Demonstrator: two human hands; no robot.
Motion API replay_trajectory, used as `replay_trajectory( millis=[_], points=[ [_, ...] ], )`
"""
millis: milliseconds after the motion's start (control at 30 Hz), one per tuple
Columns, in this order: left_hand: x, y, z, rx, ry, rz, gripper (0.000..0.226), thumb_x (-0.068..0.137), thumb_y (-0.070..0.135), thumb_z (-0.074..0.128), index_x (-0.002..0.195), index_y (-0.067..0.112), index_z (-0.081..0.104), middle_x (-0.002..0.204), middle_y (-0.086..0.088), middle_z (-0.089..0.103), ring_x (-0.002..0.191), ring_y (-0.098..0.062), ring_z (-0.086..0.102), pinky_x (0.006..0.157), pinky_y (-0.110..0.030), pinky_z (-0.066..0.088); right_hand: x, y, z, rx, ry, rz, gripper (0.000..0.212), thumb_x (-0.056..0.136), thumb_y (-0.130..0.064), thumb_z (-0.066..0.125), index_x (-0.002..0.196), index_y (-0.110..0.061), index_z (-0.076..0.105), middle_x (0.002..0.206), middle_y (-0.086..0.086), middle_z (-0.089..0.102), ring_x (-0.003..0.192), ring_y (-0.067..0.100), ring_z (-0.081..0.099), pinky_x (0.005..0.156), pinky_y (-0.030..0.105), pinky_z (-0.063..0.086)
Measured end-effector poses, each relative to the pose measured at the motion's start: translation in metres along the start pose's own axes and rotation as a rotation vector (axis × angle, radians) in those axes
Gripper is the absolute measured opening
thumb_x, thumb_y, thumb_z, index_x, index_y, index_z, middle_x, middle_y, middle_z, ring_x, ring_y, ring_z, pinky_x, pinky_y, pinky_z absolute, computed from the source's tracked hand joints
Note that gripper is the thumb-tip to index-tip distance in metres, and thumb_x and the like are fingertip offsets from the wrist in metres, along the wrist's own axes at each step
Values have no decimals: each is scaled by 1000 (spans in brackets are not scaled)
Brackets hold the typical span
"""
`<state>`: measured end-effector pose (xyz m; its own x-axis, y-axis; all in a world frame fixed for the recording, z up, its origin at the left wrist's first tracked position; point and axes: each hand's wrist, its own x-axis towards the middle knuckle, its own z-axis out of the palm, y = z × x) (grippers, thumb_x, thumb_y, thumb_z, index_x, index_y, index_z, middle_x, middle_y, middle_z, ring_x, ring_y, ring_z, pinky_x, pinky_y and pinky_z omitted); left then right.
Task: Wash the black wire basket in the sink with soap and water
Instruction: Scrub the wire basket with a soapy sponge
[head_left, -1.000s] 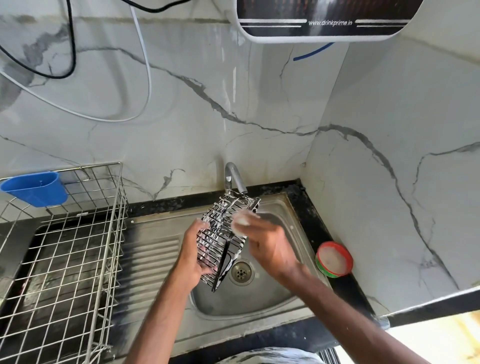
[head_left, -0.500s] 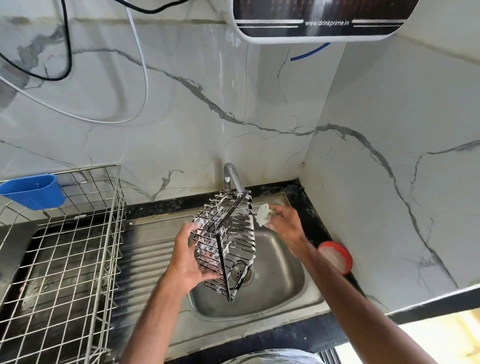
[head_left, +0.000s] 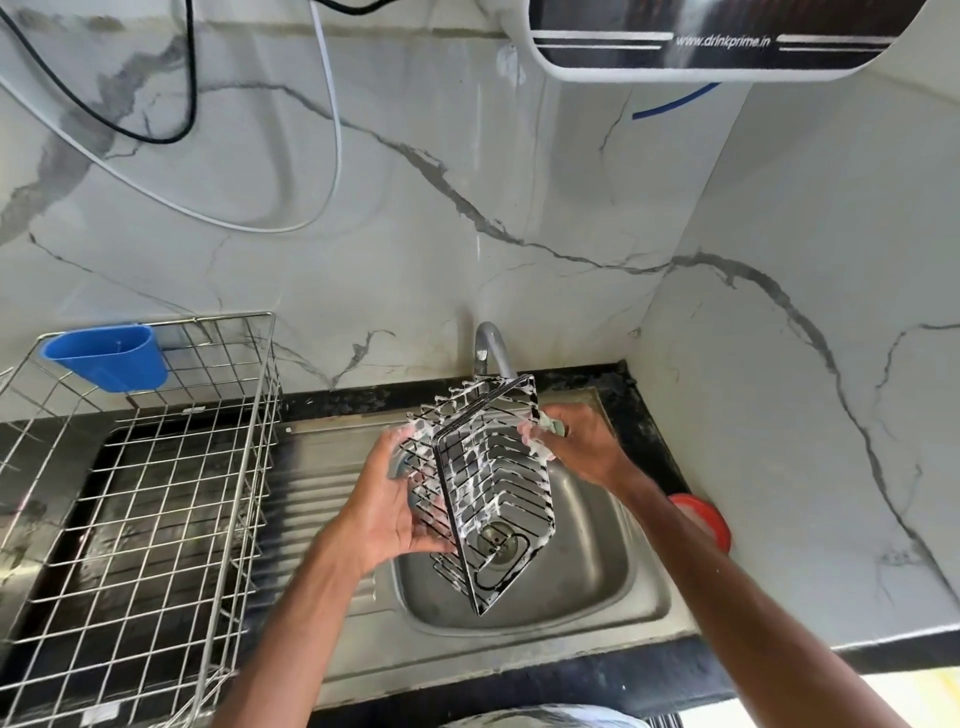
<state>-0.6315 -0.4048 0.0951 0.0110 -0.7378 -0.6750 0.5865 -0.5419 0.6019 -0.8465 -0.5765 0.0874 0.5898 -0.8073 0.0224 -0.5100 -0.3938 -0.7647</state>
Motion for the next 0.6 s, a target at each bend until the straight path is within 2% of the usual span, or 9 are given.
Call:
replay_trajectory(
  millis=[33, 133, 200, 267, 367, 467, 500, 533, 600],
  points=[
    [1, 0, -1, 8, -5, 5, 123, 66, 90, 62, 165, 32, 18, 162, -20, 37, 126, -53, 59, 101, -76, 44, 1, 0, 0, -14, 12, 1, 21, 96, -37, 66, 75, -37, 63, 60, 2, 63, 42, 15, 53, 38, 39, 45],
    [3, 0, -6, 83, 18, 43, 133, 62, 97, 59, 166, 31, 8, 168, -19, 26, 127, -51, 59, 94, -64, 56, 5, 4, 2, -36, 43, 17, 31, 95, -34, 67, 69, -41, 53, 54, -3, 55, 44, 8, 48, 43, 21, 39],
    [4, 2, -8, 190, 74, 79, 125, 69, 95, 50, 166, 30, 7, 171, -16, 17, 134, -51, 52, 88, -57, 61, 6, 4, 2, -36, 44, 35, 29, 95, -35, 67, 68, -32, 61, 54, 1, 57, 45, 11, 47, 41, 29, 38],
    [4, 5, -10, 279, 109, 98, 118, 71, 93, 43, 166, 30, 9, 166, -23, 22, 115, -40, 66, 89, -56, 61, 7, 4, 3, -22, 19, 59, 28, 96, -38, 65, 76, -20, 71, 60, 8, 66, 44, 19, 51, 40, 34, 40],
    [0, 9, -12, 474, 119, 109, 151, 39, 111, 44, 165, 33, 15, 144, -22, 42, 83, -23, 63, 91, -51, 61, 8, -1, 1, -40, 29, 117, 24, 96, -33, 67, 73, -28, 67, 59, -3, 65, 42, 10, 52, 37, 25, 37],
    [-5, 12, -5, 638, 96, 191, 161, 27, 113, 36, 164, 29, 19, 121, -1, 49, 95, -22, 51, 87, -41, 58, 12, -3, -2, 15, 40, 176, 16, 95, -31, 69, 82, -23, 73, 69, -5, 74, 50, 12, 66, 44, 27, 48],
    [-7, 11, -1, 644, 79, 231, 163, 24, 113, 39, 162, 28, 21, 124, 2, 47, 102, -21, 50, 86, -35, 55, 14, -3, -3, 54, 37, 208, 14, 94, -30, 70, 86, -20, 75, 72, -4, 76, 56, 15, 71, 48, 30, 52],
    [-8, 9, 3, 637, 62, 273, 163, 24, 112, 46, 162, 27, 21, 136, 3, 43, 114, -19, 50, 90, -32, 52, 14, -1, -4, 106, 27, 244, 14, 93, -30, 71, 89, -18, 76, 74, -4, 77, 60, 16, 73, 51, 31, 55],
    [-5, 2, 7, 589, 35, 322, 157, 37, 102, 66, 163, 25, 13, 165, -1, 26, 136, -20, 45, 111, -46, 41, 15, 2, -5, 220, -14, 320, 16, 91, -30, 74, 92, -15, 78, 79, -2, 78, 68, 17, 76, 62, 35, 62]
  ],
)
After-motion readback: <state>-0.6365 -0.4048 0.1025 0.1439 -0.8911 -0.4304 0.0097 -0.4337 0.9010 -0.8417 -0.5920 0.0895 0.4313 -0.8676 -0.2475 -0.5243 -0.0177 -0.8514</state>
